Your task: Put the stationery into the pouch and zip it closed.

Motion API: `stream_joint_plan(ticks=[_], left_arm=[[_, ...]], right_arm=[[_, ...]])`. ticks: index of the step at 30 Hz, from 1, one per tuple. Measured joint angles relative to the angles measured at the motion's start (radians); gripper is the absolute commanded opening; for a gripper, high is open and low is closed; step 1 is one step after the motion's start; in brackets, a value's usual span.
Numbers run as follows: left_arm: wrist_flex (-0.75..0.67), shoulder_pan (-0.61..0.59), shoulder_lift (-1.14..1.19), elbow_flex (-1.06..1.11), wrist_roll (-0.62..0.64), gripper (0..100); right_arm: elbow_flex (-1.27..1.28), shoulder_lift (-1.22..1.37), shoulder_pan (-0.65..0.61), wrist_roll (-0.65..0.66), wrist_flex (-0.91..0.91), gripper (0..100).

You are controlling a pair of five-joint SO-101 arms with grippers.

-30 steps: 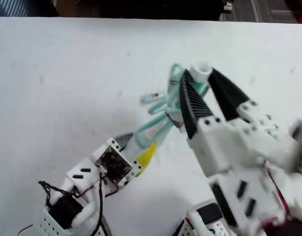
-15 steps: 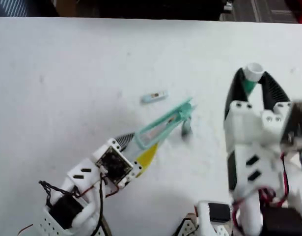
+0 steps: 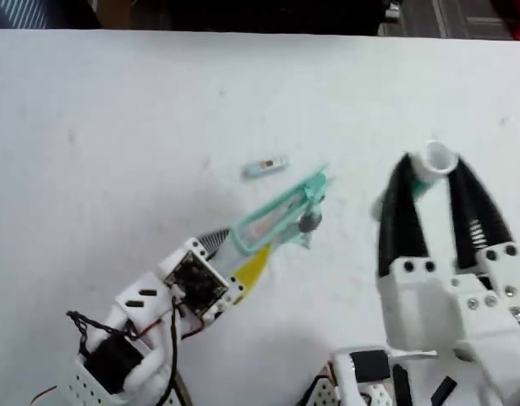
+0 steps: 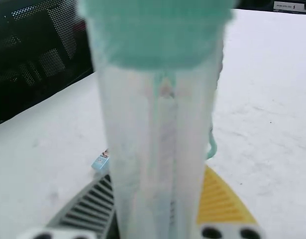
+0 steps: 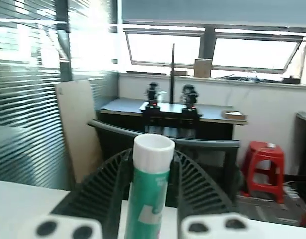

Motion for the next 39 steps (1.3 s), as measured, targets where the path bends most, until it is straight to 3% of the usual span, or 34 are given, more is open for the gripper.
stream_joint_plan(ticks=[5, 9, 13, 29, 39], left_arm=[[0.0, 0.0, 0.0, 0.0, 0.0, 16], [0.0, 0.0, 0.0, 0.0, 0.0, 16], [0.0, 0.0, 0.0, 0.0, 0.0, 16], [-0.015, -0.048, 0.005, 0.0, 0.0, 16], [-0.015, -0.049, 0.005, 0.0, 0.0, 16]], right_arm=[[0.0, 0.086, -0.227, -0.055, 0.0, 1.6], [0.006, 0.241, -0.31, -0.084, 0.014, 1.6], [0.02, 0.287, -0.322, -0.178, 0.028, 1.6], [0.236, 0.258, -0.341, -0.181, -0.08, 1.7], [0.245, 0.124, -0.496, 0.026, 0.005, 1.7]])
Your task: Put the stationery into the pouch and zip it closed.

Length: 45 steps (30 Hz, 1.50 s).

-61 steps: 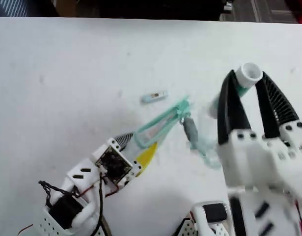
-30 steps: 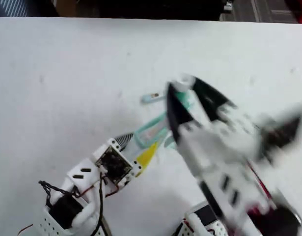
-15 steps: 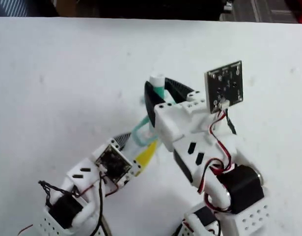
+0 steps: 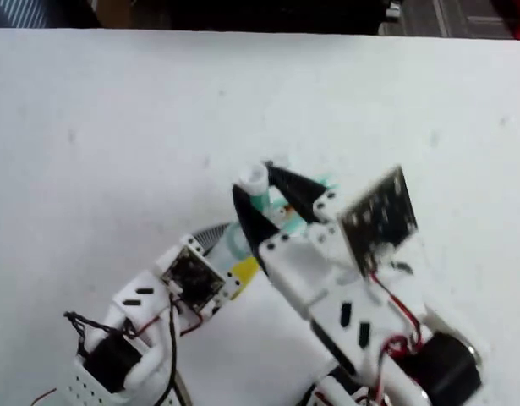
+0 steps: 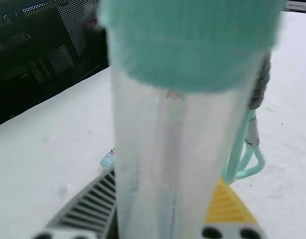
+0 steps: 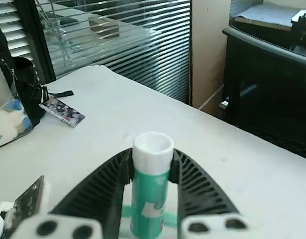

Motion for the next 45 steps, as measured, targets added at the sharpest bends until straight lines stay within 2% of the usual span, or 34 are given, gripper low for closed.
stream_joint_plan(ticks=[9, 16, 18, 21, 23, 29, 37, 40, 43, 45], left_arm=[[0.0, 0.0, 0.0, 0.0, 0.0, 16], [0.0, -0.003, 0.0, 0.0, 0.0, 16], [0.0, -0.003, 0.0, 0.0, 0.0, 16], [0.0, -0.003, 0.0, 0.0, 0.0, 16], [0.0, -0.003, 0.0, 0.0, 0.0, 16], [0.0, -0.011, 0.0, 0.0, 0.003, 12], [0.0, -0.011, 0.0, 0.0, 0.005, 7], [0.0, -0.012, 0.0, 0.0, 0.005, 10], [0.008, -0.057, 0.002, -0.029, 0.014, 19], [0.063, -0.091, 0.002, -0.084, 0.094, 22]], right_arm=[[0.017, -0.126, -0.012, 0.052, 0.074, 1.7], [0.192, -0.124, -0.009, 0.052, -0.012, 2.0], [0.201, -0.126, 0.012, 0.052, -0.021, 8.1], [0.201, -0.13, 0.052, 0.052, -0.021, 26.9], [0.201, -0.133, 0.072, 0.052, -0.005, 34.1], [0.152, -0.143, 0.083, 0.052, 0.031, 29.2], [0.071, -0.143, 0.086, 0.052, 0.031, 29.1], [0.052, -0.143, 0.086, 0.052, 0.031, 29.1], [0.051, -0.143, 0.086, 0.052, 0.031, 29.1], [0.051, -0.143, 0.087, 0.052, 0.031, 29.1]])
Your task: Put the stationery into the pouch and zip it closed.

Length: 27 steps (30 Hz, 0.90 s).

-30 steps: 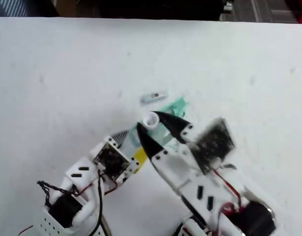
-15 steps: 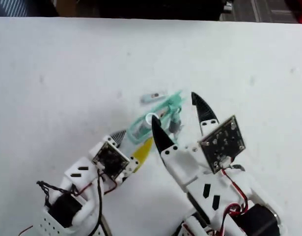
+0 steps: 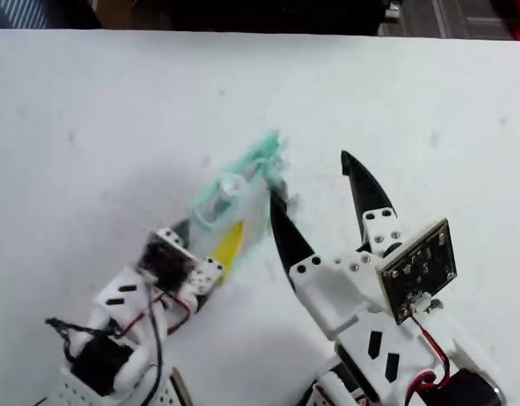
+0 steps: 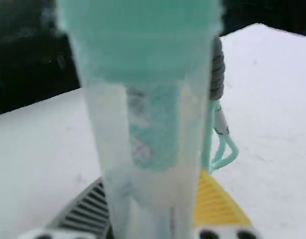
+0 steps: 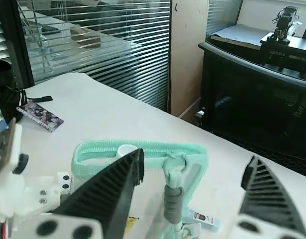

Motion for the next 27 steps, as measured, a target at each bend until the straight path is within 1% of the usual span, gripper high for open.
stream_joint_plan(ticks=[3, 5, 10, 12, 14, 16, 18, 21, 24, 27], left_arm=[[0.107, -0.012, 0.0, -0.072, 0.14, 22], [0.147, -0.017, -0.008, -0.107, 0.16, 23], [0.16, -0.018, -0.008, -0.117, 0.16, 22], [0.16, -0.018, -0.008, -0.117, 0.16, 19], [0.164, -0.018, -0.008, -0.117, 0.141, 11], [0.166, -0.018, -0.008, -0.117, 0.091, 1], [0.166, -0.014, -0.008, -0.117, 0.051, 4], [0.166, -0.015, -0.006, -0.117, 0.011, 2], [0.158, -0.072, -0.002, -0.129, 0.003, 2], [0.158, -0.218, -0.002, -0.172, 0.0, 2]], right_arm=[[0.0, 0.0, 0.0, 0.0, 0.0, 29.1], [0.0, 0.0, 0.0, 0.0, 0.0, 29.1], [0.0, 0.0, -0.003, 0.0, 0.029, 29.1], [0.0, 0.0, 0.0, 0.0, 0.029, 29.1], [0.003, 0.0, 0.0, 0.0, 0.029, 29.1], [0.005, 0.0, -0.002, 0.0, 0.029, 29.0], [0.005, 0.009, 0.014, 0.008, 0.029, 28.9], [0.005, 0.078, 0.081, 0.025, 0.029, 28.9], [-0.008, 0.238, 0.143, 0.025, 0.029, 28.9], [-0.089, 0.46, 0.153, 0.025, 0.029, 28.9]])
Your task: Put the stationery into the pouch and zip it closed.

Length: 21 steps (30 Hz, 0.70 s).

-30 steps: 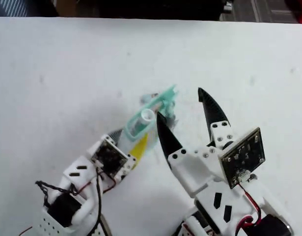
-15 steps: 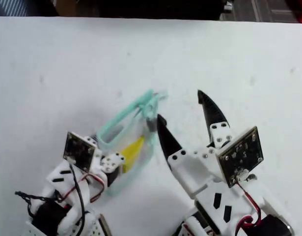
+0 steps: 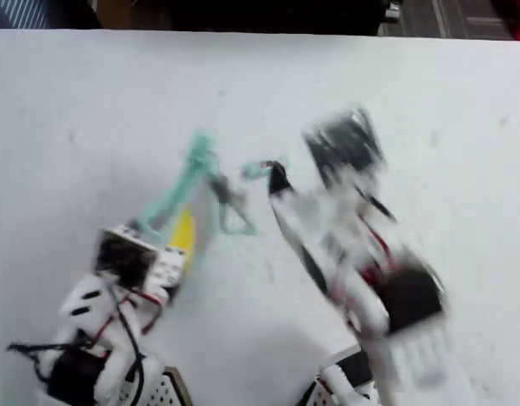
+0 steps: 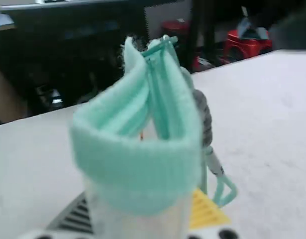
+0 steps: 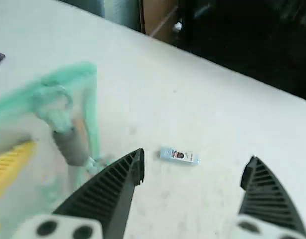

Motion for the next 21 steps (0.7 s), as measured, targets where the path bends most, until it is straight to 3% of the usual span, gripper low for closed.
stream_joint_plan(ticks=[5, 10, 14, 21], left_arm=[[0.0, -0.259, 0.0, -0.074, 0.077, 2], [-0.014, -0.414, 0.0, -0.078, 0.224, 2], [-0.025, -0.439, 0.0, -0.071, 0.313, 2], [-0.026, -0.354, 0.002, -0.035, 0.344, 2]], right_arm=[[-0.196, 0.379, -0.003, -0.115, 0.0, 29.1], [-0.376, 0.723, -0.002, -0.17, 0.0, 29.1], [-0.485, 0.971, 0.006, -0.276, 0.0, 29.2], [-0.726, 1.336, 0.071, -0.68, -0.006, 29.2]])
